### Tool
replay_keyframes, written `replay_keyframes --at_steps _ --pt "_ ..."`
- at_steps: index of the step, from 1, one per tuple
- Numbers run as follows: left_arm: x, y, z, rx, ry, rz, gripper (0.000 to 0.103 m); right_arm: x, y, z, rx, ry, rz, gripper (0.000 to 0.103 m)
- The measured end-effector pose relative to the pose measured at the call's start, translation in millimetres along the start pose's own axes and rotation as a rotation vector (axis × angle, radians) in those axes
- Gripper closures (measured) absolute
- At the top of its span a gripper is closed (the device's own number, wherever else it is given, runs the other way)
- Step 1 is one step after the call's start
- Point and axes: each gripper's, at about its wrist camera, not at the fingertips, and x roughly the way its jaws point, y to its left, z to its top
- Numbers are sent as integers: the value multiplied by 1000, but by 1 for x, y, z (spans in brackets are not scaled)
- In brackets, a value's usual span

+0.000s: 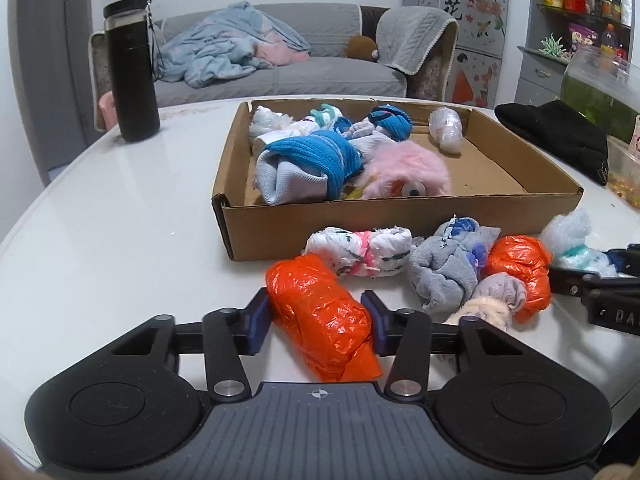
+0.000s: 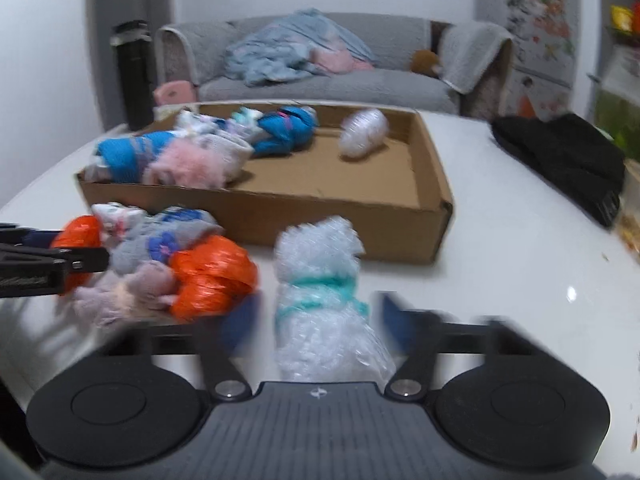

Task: Organize objects
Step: 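Grasp the orange plastic bundle with left gripper while right grasps teal-banded bubble-wrap bundle, then carry both held bundles into the tray and open both grippers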

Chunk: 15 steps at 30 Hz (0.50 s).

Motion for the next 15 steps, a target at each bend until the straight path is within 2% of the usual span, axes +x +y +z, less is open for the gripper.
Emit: replay_keyframes --at_steps 3,15 --pt "-3 4 0 -13 8 -1 66 -4 -2 -3 -3 -4 11 68" --pt "-12 14 -4 -10 27 -11 67 -13 -16 -5 32 5 23 68"
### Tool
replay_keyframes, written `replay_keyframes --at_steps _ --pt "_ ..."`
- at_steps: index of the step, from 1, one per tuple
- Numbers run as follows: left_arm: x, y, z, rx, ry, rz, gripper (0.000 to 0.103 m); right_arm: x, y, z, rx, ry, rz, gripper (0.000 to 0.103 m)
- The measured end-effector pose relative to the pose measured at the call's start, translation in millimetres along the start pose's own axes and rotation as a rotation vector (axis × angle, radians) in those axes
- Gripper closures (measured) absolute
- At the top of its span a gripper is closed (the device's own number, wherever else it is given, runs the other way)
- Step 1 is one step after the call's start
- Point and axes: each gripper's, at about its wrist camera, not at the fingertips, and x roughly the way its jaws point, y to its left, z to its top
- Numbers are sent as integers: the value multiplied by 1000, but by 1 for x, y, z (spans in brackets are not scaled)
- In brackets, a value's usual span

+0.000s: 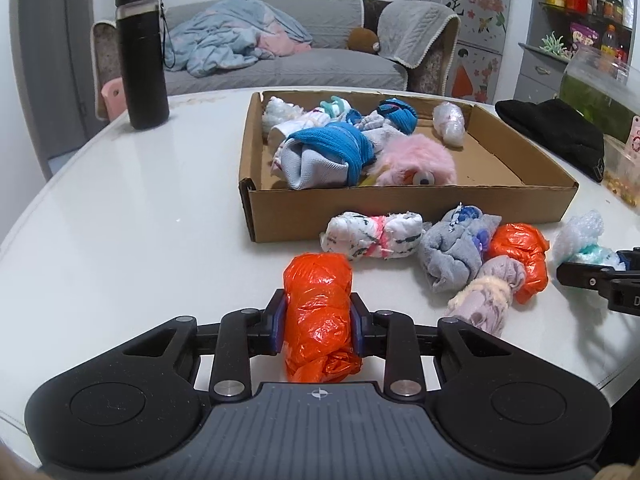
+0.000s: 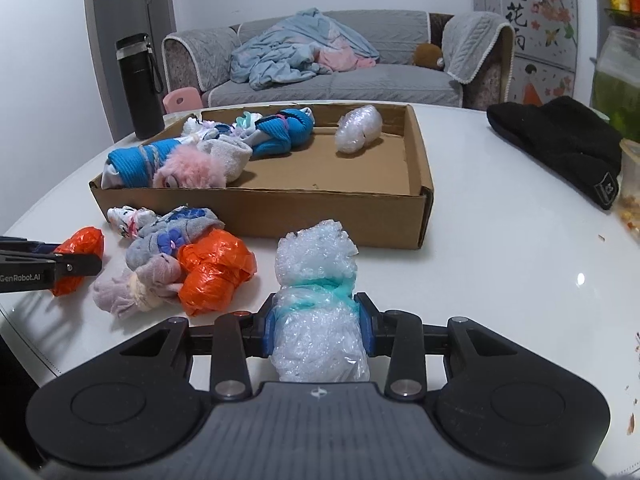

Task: Organize objects
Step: 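Carry both held bundles into the tray and open both grippers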

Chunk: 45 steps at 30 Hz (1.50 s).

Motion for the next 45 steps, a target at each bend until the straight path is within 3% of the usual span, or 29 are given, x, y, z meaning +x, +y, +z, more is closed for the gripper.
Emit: replay_keyframes --at_steps 9,15,21,31,40,45 --pt "-30 -8 28 58 -83 -48 67 -21 -27 15 4 -30 -10 68" --pt "-34 -28 79 128 -155 -96 67 -33 -37 57 -35 -105 -6 68" --pt "-18 -60 139 211 -211 -146 66 -12 -41 111 -82 -142 24 68" --pt "81 -106 205 217 -98 -227 66 75 -55 153 -139 -27 42 68" --pt "161 -119 194 270 30 -212 66 123 -57 146 -179 93 48 68" --pt "178 -118 191 276 39 -212 66 134 -49 144 -222 110 60 68"
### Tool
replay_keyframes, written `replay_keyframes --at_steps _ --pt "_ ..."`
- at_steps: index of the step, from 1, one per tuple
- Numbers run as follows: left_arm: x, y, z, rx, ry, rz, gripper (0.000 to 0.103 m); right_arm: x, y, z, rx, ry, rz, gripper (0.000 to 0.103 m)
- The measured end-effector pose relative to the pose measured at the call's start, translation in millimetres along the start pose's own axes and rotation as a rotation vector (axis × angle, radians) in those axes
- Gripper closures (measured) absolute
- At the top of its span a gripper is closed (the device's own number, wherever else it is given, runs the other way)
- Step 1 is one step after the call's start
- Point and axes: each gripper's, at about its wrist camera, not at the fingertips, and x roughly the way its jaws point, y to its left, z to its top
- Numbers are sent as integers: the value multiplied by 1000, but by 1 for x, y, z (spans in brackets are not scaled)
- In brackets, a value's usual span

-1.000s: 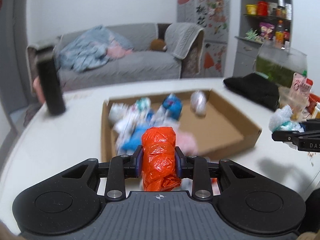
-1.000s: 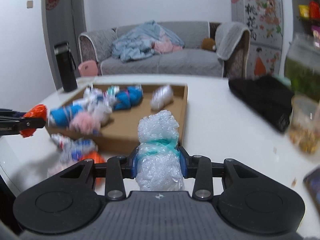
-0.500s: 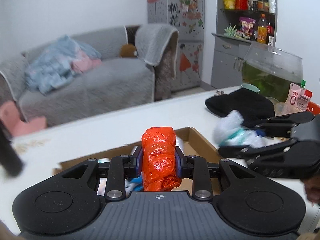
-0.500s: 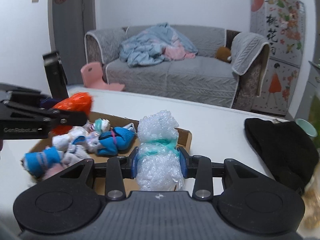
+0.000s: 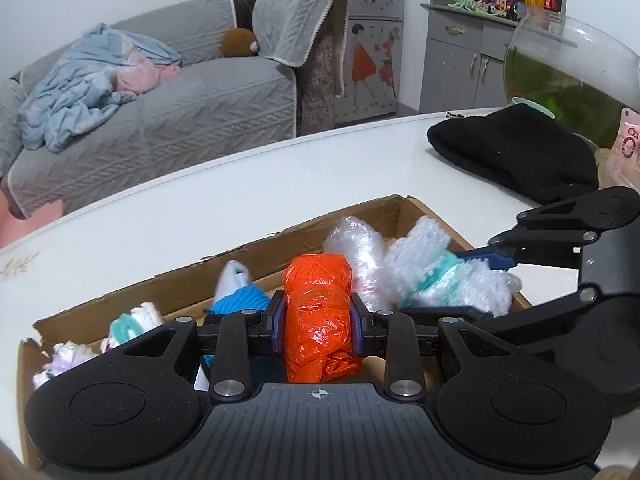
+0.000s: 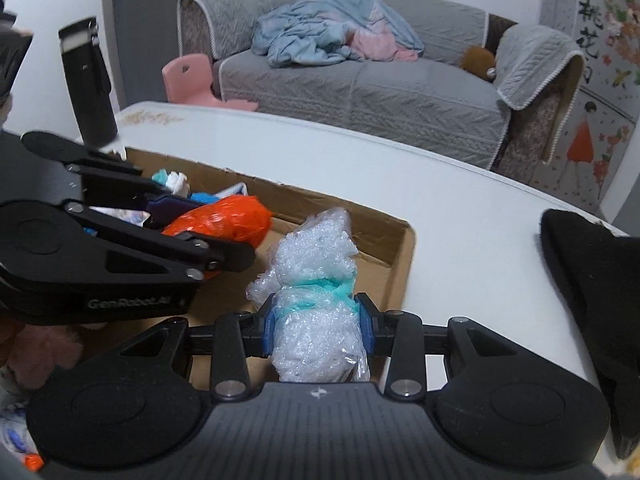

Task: Organize objects
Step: 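Carry both held bundles into the tray and open both grippers, then move both tools back toward the remaining bundles beside the tray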

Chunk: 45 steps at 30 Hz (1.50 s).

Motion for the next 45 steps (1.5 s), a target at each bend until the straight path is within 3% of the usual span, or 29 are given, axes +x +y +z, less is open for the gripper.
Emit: replay_keyframes --at_steps 12,18,22,35,45 --pt "9 7 3 -45 34 -17 61 4 3 3 -84 39 5 65" --pt "7 6 5 -35 36 22 42 4 5 3 -114 45 -3 62" --pt "1 8 7 -44 29 27 33 -1 6 5 -122 36 -9 50" --pt "-22 7 6 -55 15 2 27 -10 3 10 -113 25 1 48" --pt "-64 12 -4 -85 -32 -26 26 -28 3 7 -85 -3 5 43"
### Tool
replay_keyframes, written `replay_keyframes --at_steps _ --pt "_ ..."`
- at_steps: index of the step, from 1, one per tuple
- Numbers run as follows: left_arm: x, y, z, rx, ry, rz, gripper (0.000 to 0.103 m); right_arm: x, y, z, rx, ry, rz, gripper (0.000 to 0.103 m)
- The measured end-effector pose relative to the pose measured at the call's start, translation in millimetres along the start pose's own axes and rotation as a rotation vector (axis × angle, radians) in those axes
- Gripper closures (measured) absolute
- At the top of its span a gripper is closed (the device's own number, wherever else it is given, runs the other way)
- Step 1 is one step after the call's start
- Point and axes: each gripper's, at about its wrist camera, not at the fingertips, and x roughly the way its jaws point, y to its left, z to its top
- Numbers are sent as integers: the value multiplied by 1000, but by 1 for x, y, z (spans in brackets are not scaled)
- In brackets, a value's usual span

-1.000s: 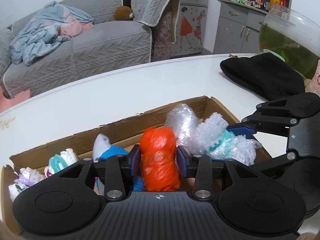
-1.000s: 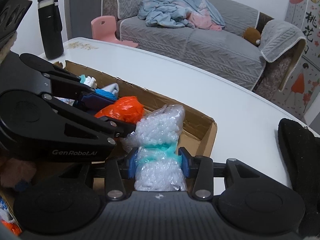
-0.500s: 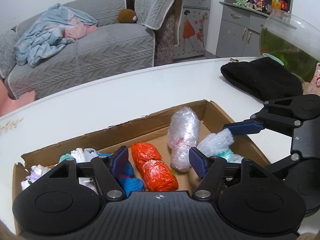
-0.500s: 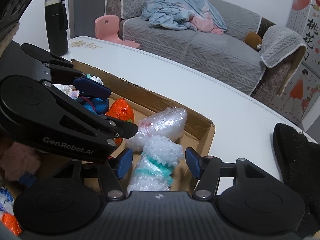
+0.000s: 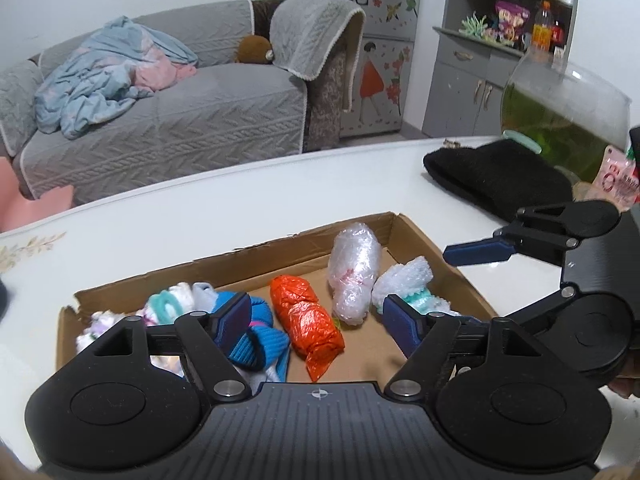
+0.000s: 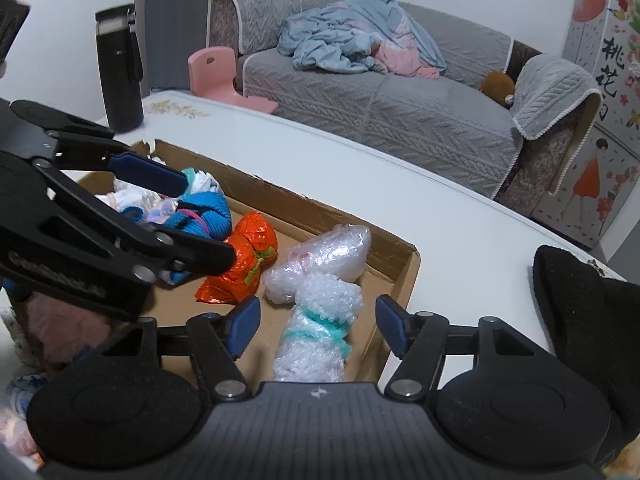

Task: Organize objects
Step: 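Move both tools back toward the remaining bundles beside the tray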

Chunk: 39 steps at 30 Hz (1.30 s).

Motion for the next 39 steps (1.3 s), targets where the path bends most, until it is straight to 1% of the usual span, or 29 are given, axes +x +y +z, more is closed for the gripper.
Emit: replay_keyframes --at_steps 5,10,13,16,19,20,22,25,29,33,34,35,39 --pt "-34 5 -9 -13 -49 -17 24 -20 9 -5 2 -36 15 42" --pt "-69 11 -30 -33 -89 -21 22 -44 21 -15 15 -79 29 38" --pt "-88 15 -50 -52 -103 -23 20 -56 31 -25 23 -97 42 37" --pt "-106 18 -76 -77 -112 -27 20 -69 43 -37 32 -116 60 34" --pt "-121 18 -103 -105 -109 -26 20 -82 55 -51 45 -137 86 33" --pt "-125 18 -111 -112 -109 -22 20 -86 59 -57 56 -144 99 30" --pt "-132 16 -130 -128 -110 -25 19 -89 67 -66 70 -145 112 29" --pt "-136 6 -159 -117 -97 -47 19 -88 79 -76 90 -137 144 29" --pt "-124 -8 -185 -84 -44 -69 19 -75 95 -83 101 -106 182 29" --pt "-114 -18 -194 -43 -19 -62 19 -58 104 -82 104 -77 215 32" --pt "-112 -20 -196 -39 -14 -70 19 -54 105 -82 109 -70 223 35" --pt "-109 -22 -197 -32 -8 -77 19 -49 106 -82 119 -63 233 37" --pt "-100 -28 -200 -12 7 -93 19 -43 101 -88 182 -56 277 40"
